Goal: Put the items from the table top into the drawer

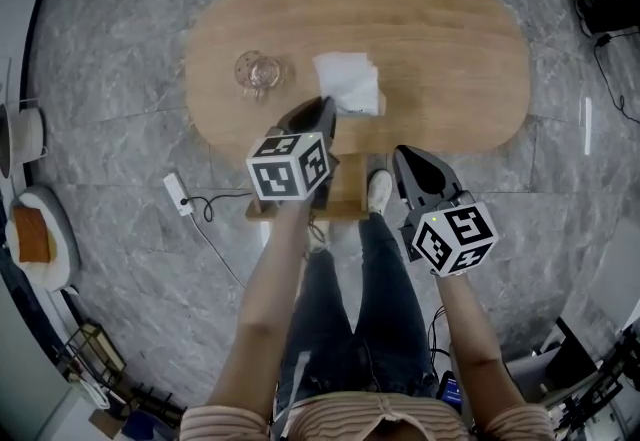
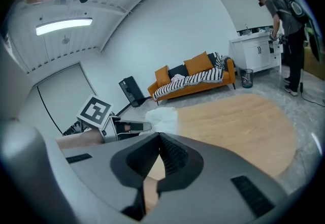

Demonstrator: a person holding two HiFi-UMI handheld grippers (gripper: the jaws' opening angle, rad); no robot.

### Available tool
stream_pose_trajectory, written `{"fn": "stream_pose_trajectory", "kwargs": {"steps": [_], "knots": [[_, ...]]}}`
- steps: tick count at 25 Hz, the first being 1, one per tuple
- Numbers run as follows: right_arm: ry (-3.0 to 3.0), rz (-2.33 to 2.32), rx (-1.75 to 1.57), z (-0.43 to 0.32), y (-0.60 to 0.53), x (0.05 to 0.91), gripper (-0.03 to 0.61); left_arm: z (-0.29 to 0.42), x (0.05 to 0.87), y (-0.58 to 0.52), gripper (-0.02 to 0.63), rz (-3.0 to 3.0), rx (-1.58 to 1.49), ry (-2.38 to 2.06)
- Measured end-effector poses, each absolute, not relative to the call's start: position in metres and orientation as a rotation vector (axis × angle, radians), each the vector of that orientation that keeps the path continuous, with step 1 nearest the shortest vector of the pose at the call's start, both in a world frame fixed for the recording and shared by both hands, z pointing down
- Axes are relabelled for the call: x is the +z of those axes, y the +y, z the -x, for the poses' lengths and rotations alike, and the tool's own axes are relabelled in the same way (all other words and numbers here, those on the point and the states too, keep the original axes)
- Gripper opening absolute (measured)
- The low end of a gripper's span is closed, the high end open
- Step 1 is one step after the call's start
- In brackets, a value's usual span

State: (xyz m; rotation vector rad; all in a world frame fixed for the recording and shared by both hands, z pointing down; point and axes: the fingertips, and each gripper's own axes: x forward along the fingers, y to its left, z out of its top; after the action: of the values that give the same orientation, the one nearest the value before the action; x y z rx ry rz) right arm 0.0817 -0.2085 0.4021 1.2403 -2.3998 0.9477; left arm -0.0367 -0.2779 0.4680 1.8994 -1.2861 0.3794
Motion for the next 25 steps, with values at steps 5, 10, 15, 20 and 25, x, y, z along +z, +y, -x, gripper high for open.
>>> {"fn": "stream_pose_trajectory", "kwargs": {"steps": [5,10,15,20,25], "knots": [[-2.405,-1.285,0.929,-0.057,-0.179,0.384,0.009,0.070,0.437,-0.243,0.043,-1.932,0.374,-1.290],[-2.402,-1.311,0.917,-0.030,-0.150,0.375,0.009,0.099,0.423,-0.211,0.043,-1.936,0.355,-1.290],[-2.396,-1.326,0.900,-0.013,-0.121,0.363,0.009,0.122,0.406,-0.177,0.043,-1.936,0.342,-1.295],[-2.372,-1.351,0.874,-0.004,-0.098,0.360,0.009,0.142,0.402,-0.147,0.043,-1.935,0.333,-1.290],[-2.323,-1.403,0.880,-0.004,-0.073,0.365,0.009,0.156,0.411,-0.116,0.043,-1.920,0.329,-1.270]]}}
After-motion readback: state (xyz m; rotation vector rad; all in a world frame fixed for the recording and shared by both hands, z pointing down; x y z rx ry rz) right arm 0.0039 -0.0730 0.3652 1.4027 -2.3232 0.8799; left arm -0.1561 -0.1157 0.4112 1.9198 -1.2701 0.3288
